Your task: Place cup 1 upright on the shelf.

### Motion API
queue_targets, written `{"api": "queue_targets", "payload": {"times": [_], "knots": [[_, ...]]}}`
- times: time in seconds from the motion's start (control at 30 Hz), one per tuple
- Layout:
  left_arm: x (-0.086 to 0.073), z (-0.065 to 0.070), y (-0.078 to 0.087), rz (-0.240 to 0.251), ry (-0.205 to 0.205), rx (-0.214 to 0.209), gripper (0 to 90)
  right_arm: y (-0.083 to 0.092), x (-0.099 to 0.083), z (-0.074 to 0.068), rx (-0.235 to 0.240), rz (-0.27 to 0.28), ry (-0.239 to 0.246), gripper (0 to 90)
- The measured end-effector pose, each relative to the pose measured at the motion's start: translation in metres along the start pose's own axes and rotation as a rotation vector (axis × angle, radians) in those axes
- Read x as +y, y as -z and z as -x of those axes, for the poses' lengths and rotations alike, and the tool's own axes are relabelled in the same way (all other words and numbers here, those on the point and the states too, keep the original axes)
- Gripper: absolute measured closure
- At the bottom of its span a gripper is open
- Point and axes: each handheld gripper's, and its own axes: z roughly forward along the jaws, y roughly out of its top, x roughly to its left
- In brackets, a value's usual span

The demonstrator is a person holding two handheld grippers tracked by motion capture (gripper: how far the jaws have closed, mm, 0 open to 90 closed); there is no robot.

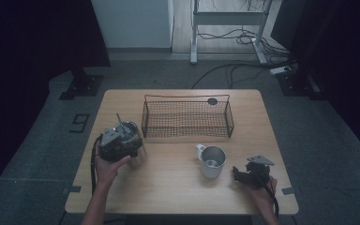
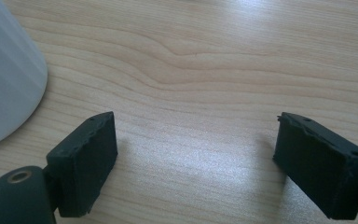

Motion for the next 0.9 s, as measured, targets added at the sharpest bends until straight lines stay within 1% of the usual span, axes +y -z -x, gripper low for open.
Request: {"api": "queue_targets", "payload": {"times": [0.23,0.4,0.6,0.9], "knots": [[0.0,0.0017,-0.0003,-0.001,0.0,-0.003,3.7,0.0001,0.0,0.0,0.0,0.0,0.0,12.7],[-0.0031,0.003,-0.0032,-0.017,0.003,-0.007,3.7,0.0001,0.0,0.0,-0.001,-0.001,0.0,12.7],[-0.005,0.0046,-0.0058,-0.024,0.005,-0.015,3.7,0.0,0.0,0.0,0.0,0.0,0.0,12.8],[0.0007,0.0096,-0.0076,-0.02,-0.003,-0.024,3.8,0.0,0.0,0.0,0.0,0.0,0.0,12.8]]}}
